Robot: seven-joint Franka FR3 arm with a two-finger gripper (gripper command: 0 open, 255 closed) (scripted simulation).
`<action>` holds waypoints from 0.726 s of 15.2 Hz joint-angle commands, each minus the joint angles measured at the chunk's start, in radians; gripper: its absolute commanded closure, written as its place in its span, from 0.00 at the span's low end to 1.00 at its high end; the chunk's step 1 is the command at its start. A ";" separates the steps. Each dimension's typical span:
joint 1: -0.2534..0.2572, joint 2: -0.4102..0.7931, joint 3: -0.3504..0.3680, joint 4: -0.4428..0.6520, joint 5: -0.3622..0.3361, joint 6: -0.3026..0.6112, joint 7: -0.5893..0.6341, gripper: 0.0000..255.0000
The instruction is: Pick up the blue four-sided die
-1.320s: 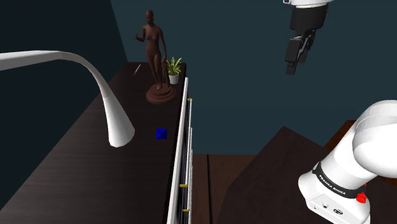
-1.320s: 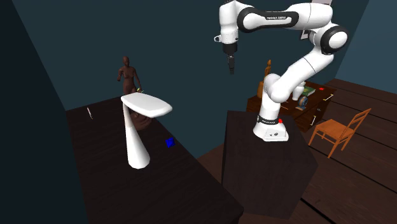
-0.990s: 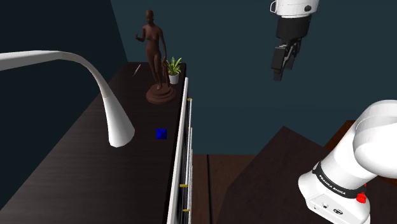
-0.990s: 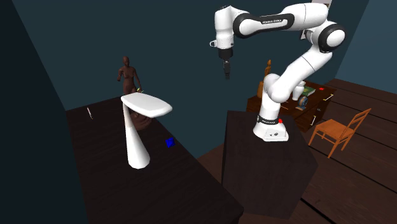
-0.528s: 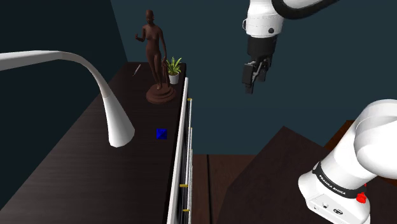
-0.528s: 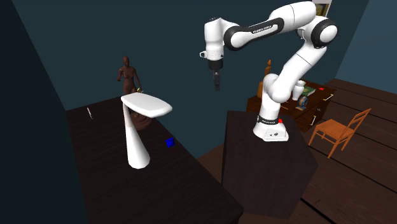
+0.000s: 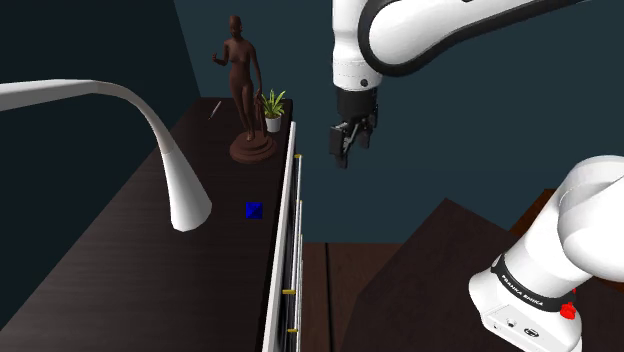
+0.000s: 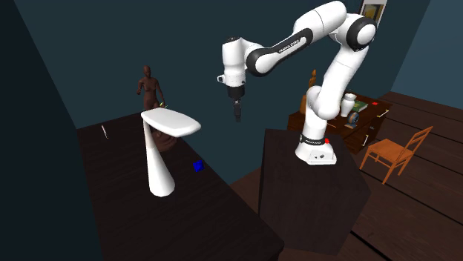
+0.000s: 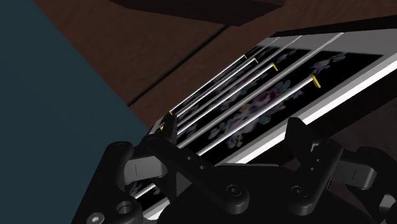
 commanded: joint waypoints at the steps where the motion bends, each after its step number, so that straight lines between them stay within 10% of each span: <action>1: 0.006 0.064 0.020 0.023 -0.003 0.051 0.022 0.00; 11: 0.050 0.419 0.097 0.242 -0.092 0.220 0.161 0.00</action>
